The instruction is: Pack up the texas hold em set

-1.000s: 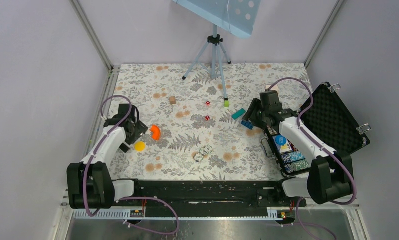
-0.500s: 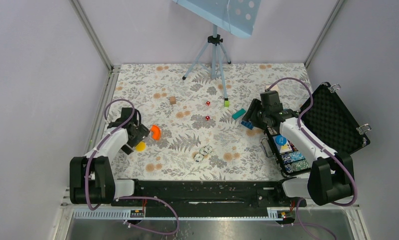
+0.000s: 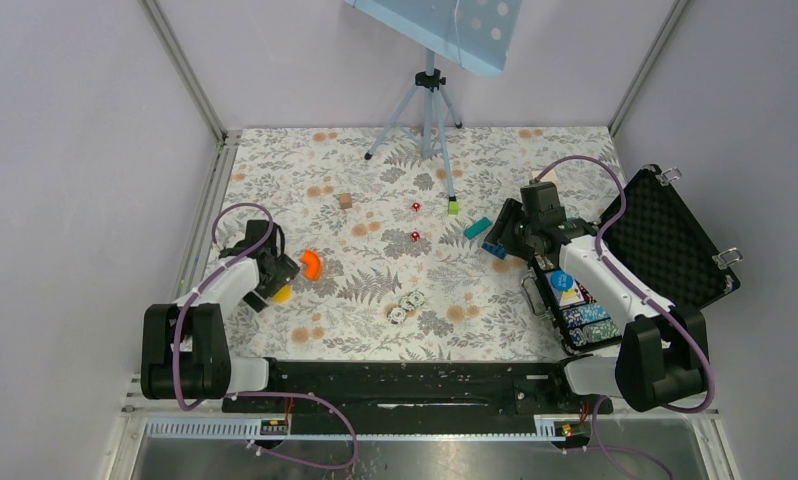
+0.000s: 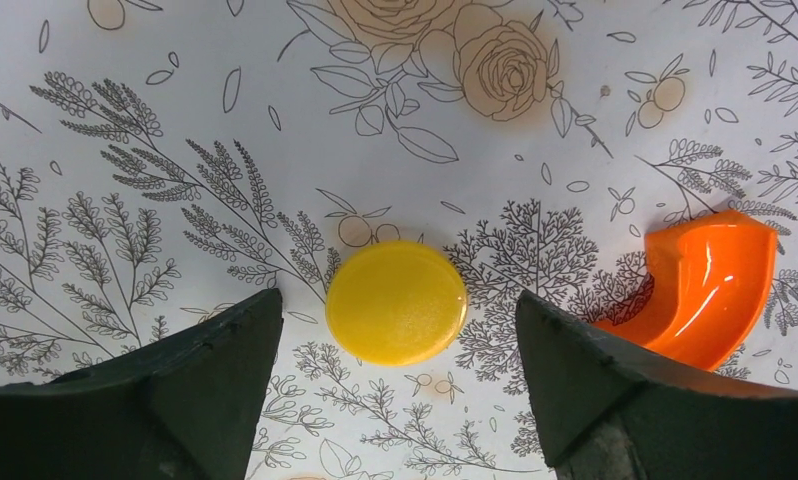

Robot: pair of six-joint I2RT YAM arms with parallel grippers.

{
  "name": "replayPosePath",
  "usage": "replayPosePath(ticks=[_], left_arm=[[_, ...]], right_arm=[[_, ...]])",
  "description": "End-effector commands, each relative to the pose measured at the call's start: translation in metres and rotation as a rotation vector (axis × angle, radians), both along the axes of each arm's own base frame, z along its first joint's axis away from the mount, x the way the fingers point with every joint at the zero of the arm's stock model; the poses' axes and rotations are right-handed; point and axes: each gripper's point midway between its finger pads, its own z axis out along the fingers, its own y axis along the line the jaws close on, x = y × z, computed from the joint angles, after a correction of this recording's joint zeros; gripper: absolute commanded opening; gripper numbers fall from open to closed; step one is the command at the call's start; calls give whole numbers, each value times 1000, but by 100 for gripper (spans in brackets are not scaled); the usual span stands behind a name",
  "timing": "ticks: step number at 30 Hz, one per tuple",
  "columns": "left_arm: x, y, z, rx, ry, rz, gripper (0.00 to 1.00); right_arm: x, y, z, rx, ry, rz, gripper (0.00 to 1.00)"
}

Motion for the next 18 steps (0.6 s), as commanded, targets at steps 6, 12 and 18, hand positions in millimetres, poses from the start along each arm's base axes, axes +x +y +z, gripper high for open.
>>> replayPosePath(ticks=[6,12,18], left_arm=[[-2,7,-9,40,34,8,77],[-2,5,-12,32,47,-10,75],[2,-1,-13,39,71,-61,73]], right_arm=[[0,3,14,11,-36,26,61],[-1,4,11,11,-27,25,61],[-1,4,11,16,-24,25,61]])
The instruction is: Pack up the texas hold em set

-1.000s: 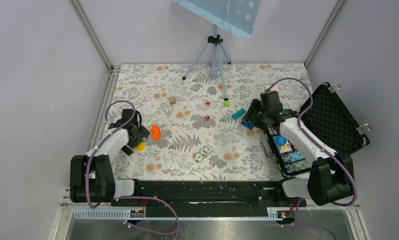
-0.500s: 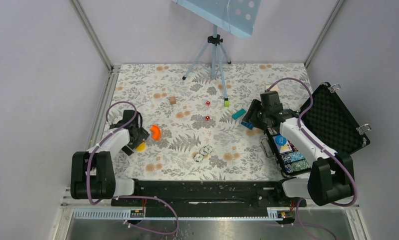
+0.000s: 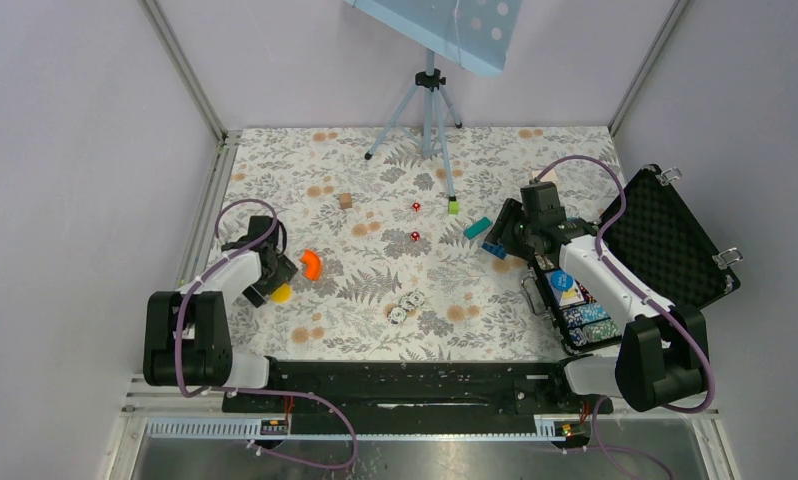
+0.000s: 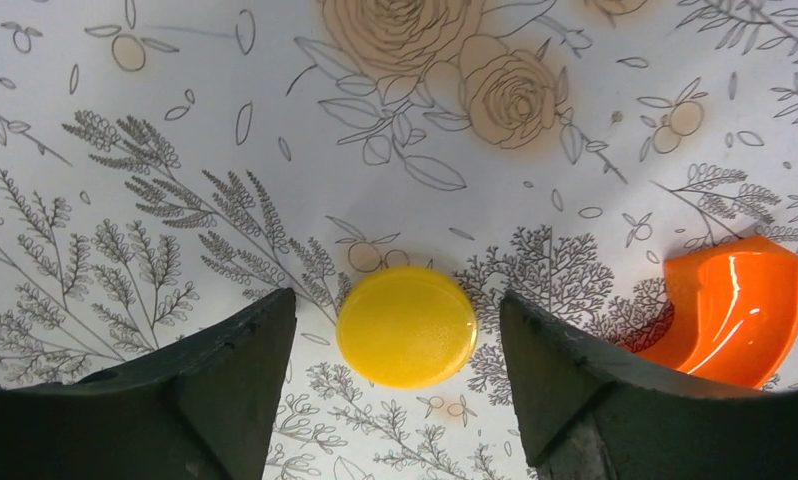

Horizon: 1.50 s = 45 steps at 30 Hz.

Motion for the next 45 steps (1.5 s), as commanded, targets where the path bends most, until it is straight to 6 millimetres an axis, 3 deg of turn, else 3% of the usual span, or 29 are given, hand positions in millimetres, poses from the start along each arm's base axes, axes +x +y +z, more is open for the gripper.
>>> replayPosePath(ticks=[1,10,28,38,45], left_arm=[[-1,-8,-9,-3,29,-41,73],[-1,-15,-1,21,10,-83,66],[1,-28,-8,-3,44,-146,55],[9,-44,-2,8,23,-211,52],[10,-44,8,17,-4,-218,52]], right_arm=[[-1,4,10,16,-24,20,61],[-1,4,10,15,-22,20,61],[-3,3,11,17,-28,18,61],[-5,3,12,18,-32,19,61],[-5,3,15,23,-39,21,60]])
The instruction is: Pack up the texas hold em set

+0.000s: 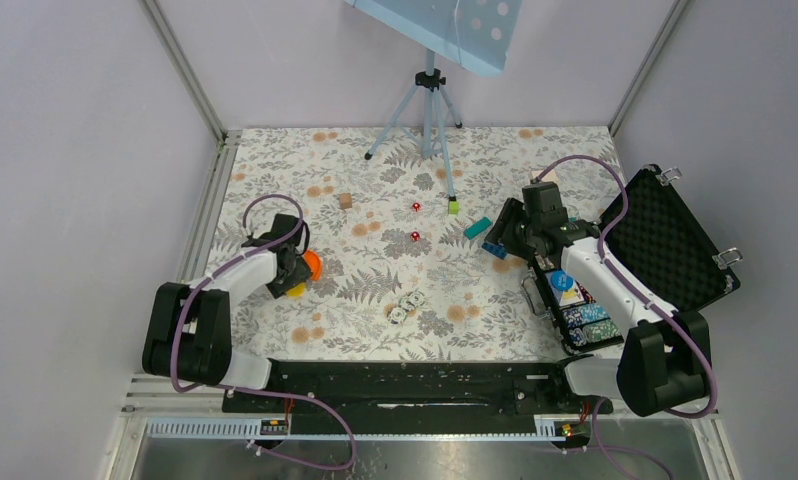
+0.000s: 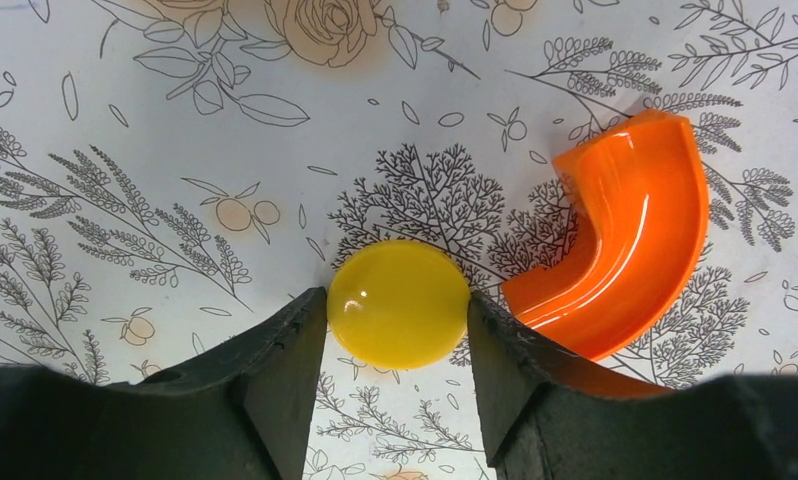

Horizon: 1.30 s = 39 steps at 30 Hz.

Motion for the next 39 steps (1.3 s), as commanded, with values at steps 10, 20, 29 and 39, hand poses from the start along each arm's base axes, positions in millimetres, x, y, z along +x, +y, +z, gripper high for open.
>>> replayPosePath(ticks=[10,20,29,39], left_arm=[[1,-4,37,-14,-74,-24,52],[16,-34,85,-123,-192,-88,51],[45,-89,146,-255,-305,-196,51],[64,-154,187,-426,-354,-285,50]], right_arm=[[-5,3,7,17,-14,20,62],[-4,26,21,84,-98,114,69],[-3,106,52,222,-256,302,73],[-10,198,107,489,-580,447,74]])
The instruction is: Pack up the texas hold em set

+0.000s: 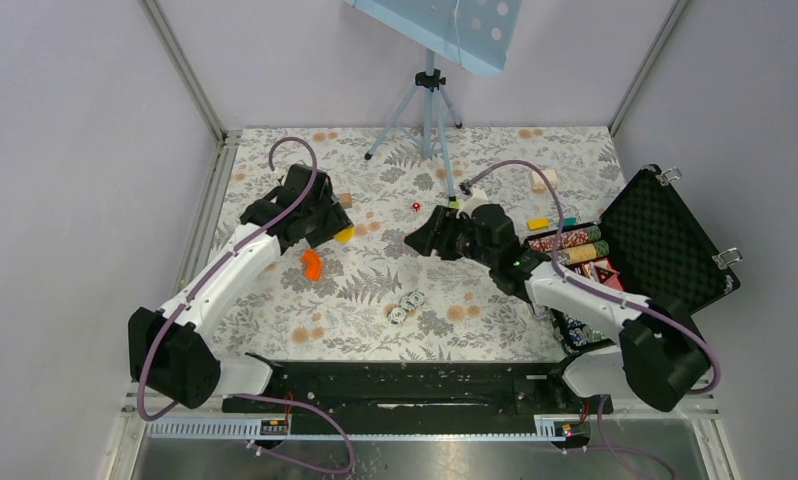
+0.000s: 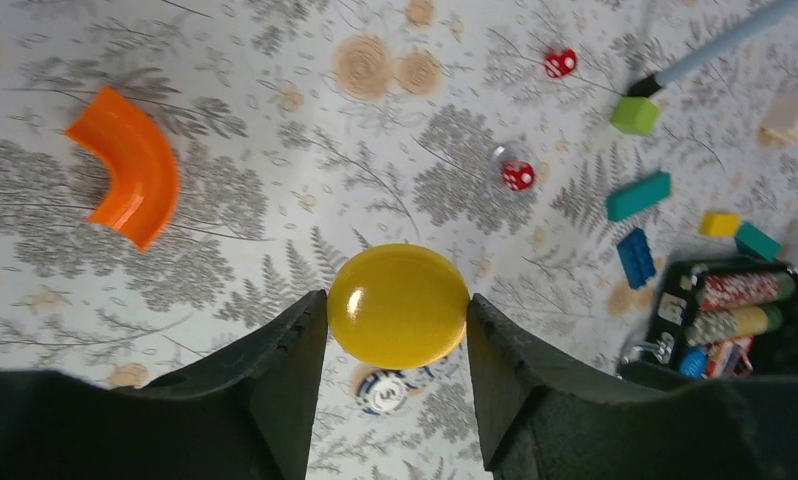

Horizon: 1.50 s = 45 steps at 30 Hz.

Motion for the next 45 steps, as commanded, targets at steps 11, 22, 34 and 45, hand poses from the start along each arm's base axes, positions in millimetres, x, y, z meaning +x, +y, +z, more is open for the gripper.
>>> replayPosePath(ticks=[11,22,34,45], left_arm=[[8,-56,45,-172,-63,-75,50],[1,-61,50,-195,-72,-87,50],[0,-63,53,-207,-77,-89,50],[0,-64,55,-216,-82,-84,50]], right_arm=[[-3,99,61,272,-250,121,72],[7,109,55,269,-252,58,70],[22,118,45,266,-224,16,62],[30,123,33,263,-209,-9,53]])
